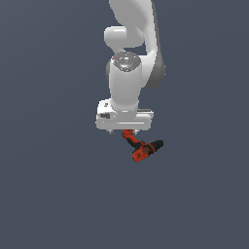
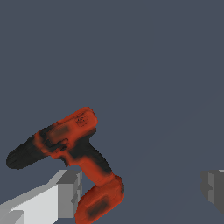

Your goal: Pick up the object and move it to a goal position.

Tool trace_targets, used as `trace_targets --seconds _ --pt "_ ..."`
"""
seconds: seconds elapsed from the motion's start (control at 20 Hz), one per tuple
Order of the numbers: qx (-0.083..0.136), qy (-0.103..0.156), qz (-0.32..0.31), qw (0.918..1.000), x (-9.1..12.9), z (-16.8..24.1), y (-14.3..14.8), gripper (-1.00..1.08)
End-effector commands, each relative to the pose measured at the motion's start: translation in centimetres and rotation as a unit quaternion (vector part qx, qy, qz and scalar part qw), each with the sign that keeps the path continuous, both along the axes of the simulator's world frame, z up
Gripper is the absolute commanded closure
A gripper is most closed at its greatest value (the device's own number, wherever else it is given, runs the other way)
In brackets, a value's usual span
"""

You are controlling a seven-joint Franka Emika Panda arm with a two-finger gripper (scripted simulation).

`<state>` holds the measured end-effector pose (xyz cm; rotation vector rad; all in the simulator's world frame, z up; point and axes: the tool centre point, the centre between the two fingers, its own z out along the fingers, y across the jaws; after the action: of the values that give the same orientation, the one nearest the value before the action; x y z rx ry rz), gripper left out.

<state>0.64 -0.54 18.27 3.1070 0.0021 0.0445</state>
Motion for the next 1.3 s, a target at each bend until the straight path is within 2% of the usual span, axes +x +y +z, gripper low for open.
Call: trace_targets --seconds 0.0,0.65,1.25 --pt "0.000 0.000 0.000 1.0000 0.0 0.0 0.0 -0.60" --pt "0.005 0.006 0.000 1.0000 -0.1 -0.6 0.5 -0.60" --pt "0.001 0.015 -0.065 0.9978 0.0 -2.0 2.5 -0.60"
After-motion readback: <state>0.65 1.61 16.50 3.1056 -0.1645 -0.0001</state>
